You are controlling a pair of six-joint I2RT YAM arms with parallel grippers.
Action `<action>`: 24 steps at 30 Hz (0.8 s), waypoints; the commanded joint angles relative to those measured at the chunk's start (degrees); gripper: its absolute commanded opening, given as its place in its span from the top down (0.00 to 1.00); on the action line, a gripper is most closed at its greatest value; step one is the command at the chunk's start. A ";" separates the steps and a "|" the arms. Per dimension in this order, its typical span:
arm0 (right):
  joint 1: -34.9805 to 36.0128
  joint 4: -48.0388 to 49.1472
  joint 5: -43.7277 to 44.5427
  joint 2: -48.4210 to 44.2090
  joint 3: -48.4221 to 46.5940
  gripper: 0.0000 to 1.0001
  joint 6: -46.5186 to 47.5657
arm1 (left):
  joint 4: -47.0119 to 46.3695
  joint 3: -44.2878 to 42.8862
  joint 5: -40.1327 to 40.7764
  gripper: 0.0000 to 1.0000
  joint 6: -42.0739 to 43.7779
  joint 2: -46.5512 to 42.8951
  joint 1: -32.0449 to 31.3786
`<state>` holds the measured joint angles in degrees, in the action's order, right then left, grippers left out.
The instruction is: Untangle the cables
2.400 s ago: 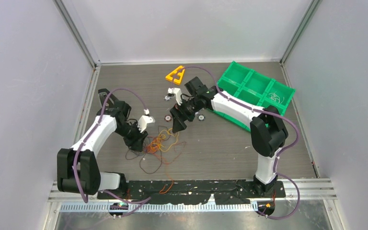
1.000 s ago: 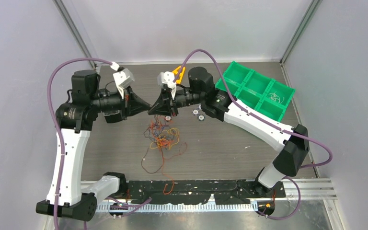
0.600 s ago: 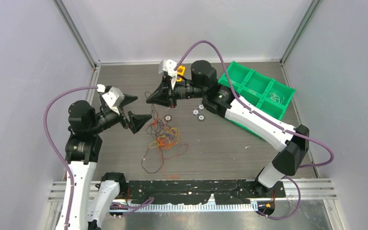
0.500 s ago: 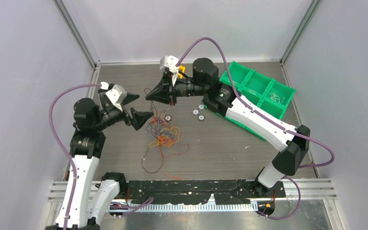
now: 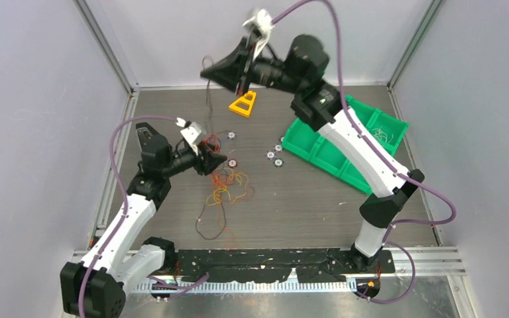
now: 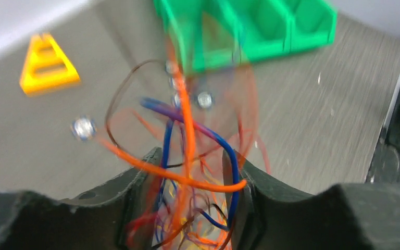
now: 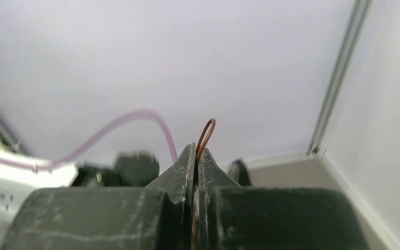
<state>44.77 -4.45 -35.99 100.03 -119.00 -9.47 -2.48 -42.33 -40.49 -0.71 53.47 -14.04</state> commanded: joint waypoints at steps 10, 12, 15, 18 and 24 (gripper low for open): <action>-10.47 8.17 10.03 -3.49 -20.31 0.94 -9.68 | 14.90 8.00 1.22 0.66 22.72 5.96 7.19; -11.78 9.14 11.56 -3.61 -22.13 0.95 -9.81 | 16.83 7.67 1.75 0.66 25.67 6.69 7.74; -13.47 10.47 13.46 -4.47 -23.28 0.95 -9.16 | 18.38 7.86 3.05 0.71 29.29 7.22 8.22; -14.51 11.22 14.43 -5.31 -23.39 0.95 -8.13 | 19.43 7.89 4.90 0.80 31.65 8.48 8.70; -16.65 11.11 15.59 -7.62 -20.76 0.94 -4.91 | 21.93 5.88 6.03 1.00 32.58 11.82 10.60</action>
<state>29.41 3.46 -22.46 96.12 -140.14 -16.67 17.43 -33.08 -35.09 29.17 64.03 -4.67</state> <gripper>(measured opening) 0.073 0.013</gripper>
